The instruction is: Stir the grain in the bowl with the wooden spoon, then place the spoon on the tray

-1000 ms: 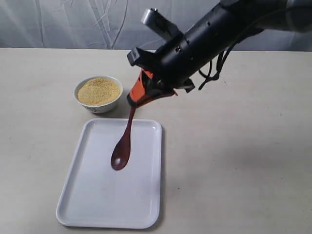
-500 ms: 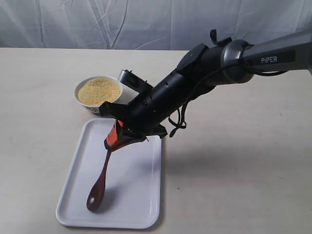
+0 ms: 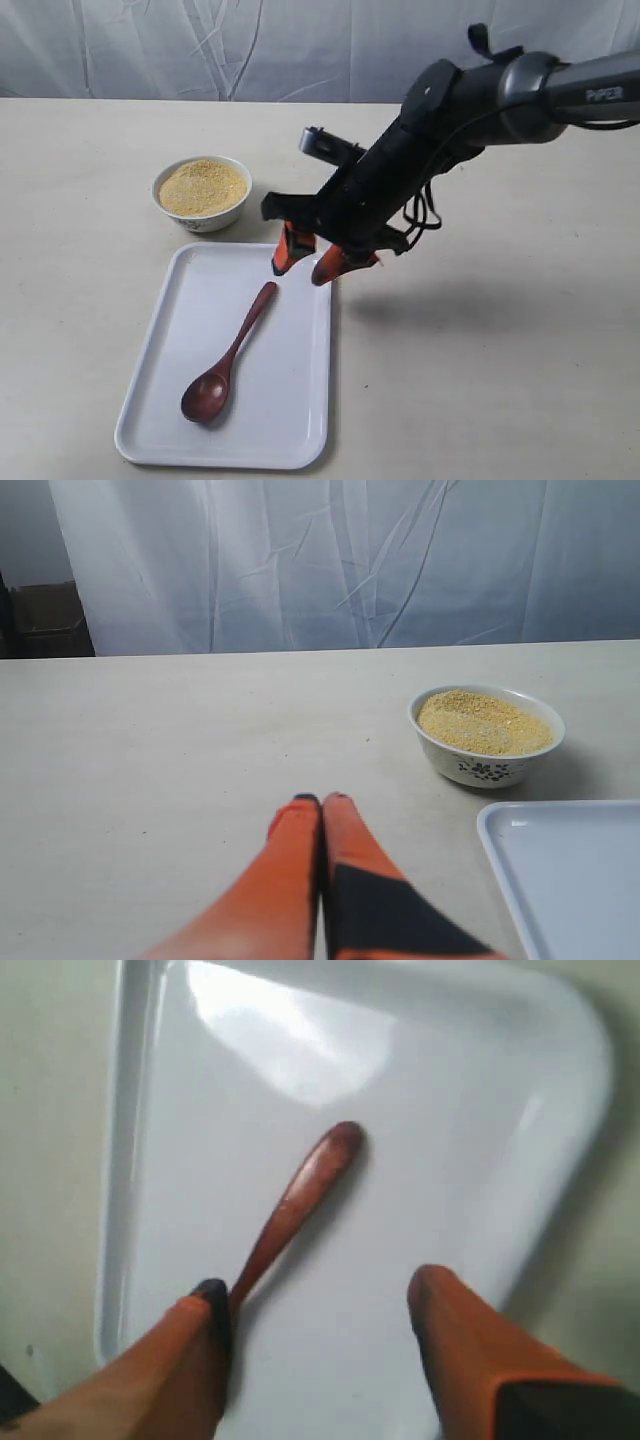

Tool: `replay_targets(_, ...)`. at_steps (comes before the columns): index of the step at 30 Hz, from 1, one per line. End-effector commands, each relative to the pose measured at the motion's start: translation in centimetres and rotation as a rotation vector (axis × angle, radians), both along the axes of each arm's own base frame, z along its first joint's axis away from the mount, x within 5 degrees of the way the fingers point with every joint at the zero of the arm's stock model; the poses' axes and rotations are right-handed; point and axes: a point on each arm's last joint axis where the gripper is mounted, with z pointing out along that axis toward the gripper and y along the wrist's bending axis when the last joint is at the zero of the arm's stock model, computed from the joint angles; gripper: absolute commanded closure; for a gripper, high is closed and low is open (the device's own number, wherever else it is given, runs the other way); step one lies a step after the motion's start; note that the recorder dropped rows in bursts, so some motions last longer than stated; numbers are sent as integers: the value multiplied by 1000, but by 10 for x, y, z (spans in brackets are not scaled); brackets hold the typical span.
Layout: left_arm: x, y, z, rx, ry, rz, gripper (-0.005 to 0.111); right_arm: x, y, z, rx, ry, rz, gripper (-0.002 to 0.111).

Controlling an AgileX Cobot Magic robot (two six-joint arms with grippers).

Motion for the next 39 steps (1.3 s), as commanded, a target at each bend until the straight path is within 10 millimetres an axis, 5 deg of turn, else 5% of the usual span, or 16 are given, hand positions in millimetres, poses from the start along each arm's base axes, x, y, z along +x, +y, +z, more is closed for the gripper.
replay_targets(1,0,0,0,1,-8,-2,107,3,-44,39,-170,-72,-51,57)
replay_targets(5,0,0,0,1,-8,-2,107,-28,-92,79,-415,-276,-47,103)
replay_targets(6,0,0,0,1,-8,-2,107,-45,-106,91,-448,-361,-44,107)
replay_targets(11,0,0,0,1,-8,-2,107,-121,-166,125,-327,-730,-249,106)
replay_targets(14,0,0,0,1,-8,-2,107,-164,-181,123,-238,-984,-284,106)
replay_targets(18,0,0,0,1,-8,-2,107,-210,-197,112,-229,-1033,-289,106)
replay_targets(30,0,0,0,1,-8,-2,107,-267,-218,129,-134,-1189,-389,106)
replay_targets(39,0,0,0,1,-8,-2,107,-289,-230,136,-180,-1307,-602,106)
